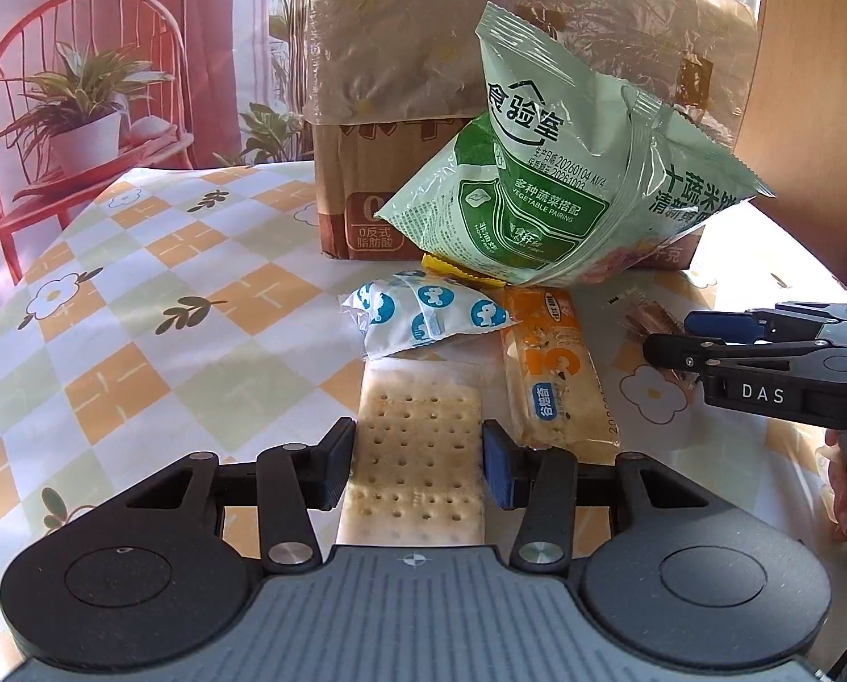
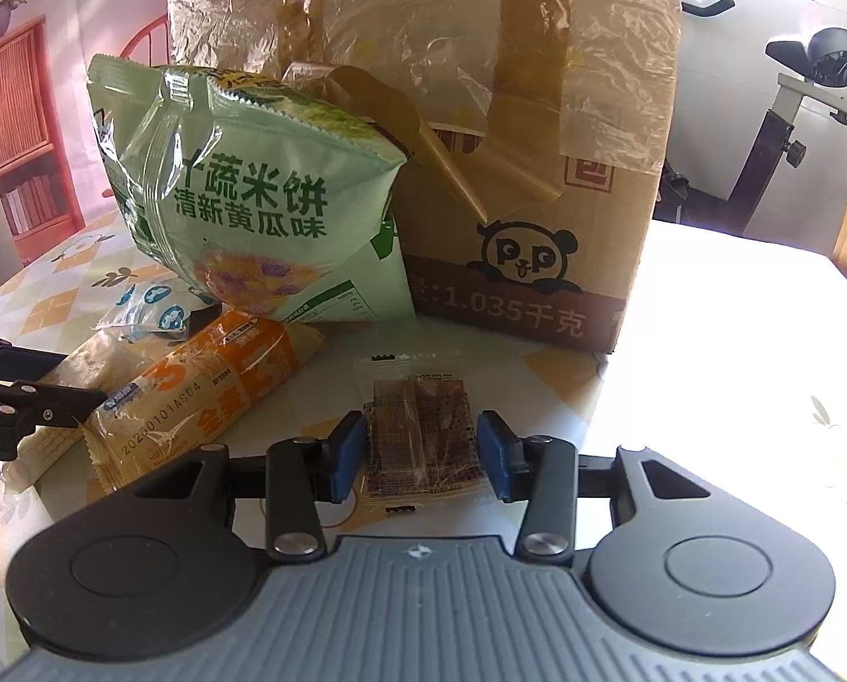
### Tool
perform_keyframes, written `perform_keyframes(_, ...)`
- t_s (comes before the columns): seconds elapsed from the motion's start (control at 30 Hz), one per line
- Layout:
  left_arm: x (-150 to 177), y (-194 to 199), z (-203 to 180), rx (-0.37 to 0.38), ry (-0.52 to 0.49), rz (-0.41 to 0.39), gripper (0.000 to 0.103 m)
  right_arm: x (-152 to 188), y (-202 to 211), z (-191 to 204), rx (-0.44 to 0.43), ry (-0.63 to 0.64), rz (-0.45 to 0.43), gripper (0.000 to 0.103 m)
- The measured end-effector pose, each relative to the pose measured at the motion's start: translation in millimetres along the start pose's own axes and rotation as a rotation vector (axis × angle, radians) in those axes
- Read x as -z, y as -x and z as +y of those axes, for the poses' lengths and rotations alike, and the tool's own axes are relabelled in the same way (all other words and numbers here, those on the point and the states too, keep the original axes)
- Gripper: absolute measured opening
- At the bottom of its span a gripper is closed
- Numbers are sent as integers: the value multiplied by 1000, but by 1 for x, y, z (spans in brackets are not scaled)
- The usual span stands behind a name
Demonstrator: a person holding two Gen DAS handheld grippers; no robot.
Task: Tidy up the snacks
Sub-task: 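Grasp the cracker packet with left while right grasps the brown packet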
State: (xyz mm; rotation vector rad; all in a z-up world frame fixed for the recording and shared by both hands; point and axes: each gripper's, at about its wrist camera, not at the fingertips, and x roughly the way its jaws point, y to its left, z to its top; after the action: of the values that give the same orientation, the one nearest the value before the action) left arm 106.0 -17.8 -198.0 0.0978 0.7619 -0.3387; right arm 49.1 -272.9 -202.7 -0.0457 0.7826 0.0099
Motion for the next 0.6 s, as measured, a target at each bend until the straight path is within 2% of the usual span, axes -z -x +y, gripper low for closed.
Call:
perform_keyframes(0.27,1,14,-3,-4,10,-27,50,-1,6,-2,1,-2,-12,44)
perform_keyframes(0.5,-2,24,4,-31,74,-67,49,-3,36,-6,-3,-13,-61,44)
perform_keyframes(0.6,-2,30,5,-21,99,-90,49,-1,46,-8,4,-23,-70,43)
